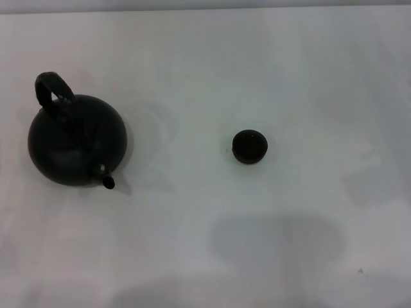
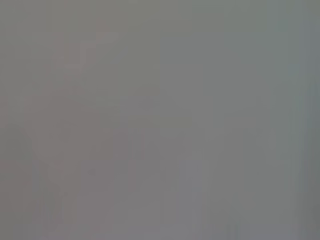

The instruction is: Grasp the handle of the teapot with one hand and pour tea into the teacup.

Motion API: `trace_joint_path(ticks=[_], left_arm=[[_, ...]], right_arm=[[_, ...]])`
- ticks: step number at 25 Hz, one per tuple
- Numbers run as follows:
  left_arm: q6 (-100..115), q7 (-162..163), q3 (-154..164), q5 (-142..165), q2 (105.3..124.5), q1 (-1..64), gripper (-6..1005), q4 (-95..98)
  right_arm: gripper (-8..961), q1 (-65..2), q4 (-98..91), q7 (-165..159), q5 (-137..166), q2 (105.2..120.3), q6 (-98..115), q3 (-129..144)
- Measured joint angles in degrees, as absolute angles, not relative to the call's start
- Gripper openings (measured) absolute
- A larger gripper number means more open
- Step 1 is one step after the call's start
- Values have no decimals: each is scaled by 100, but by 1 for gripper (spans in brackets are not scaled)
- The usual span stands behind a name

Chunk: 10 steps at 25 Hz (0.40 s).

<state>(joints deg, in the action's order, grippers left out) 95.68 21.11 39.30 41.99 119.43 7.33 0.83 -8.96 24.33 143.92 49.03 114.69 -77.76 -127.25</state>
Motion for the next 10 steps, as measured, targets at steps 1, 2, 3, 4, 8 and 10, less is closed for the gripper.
trace_joint_path(ticks=[1, 2, 3, 4, 8, 10], left_arm=[[9587, 2101, 3930, 4161, 11941, 743, 446, 87], [9605, 2095, 3929, 4119, 11939, 747, 446, 91], [9620, 2091, 3929, 4075, 11937, 747, 446, 97], [9633, 2087, 3928, 4037, 11933, 747, 446, 105], [9657, 2085, 3928, 3915, 11904, 701, 446, 169], [9660, 2084, 3928, 3855, 11898, 680, 446, 206]], right_arm=[[841, -904, 2415, 14412, 4883, 11470, -7767, -12721], [841, -909, 2397, 14432, 4866, 11469, -7759, -12717], [841, -924, 2341, 14487, 4861, 11469, -7677, -12705], [841, -931, 2307, 14501, 4860, 11470, -7619, -12695], [841, -957, 2185, 14555, 4866, 11471, -7360, -12665], [841, -979, 2099, 14607, 4871, 11479, -7230, -12655]])
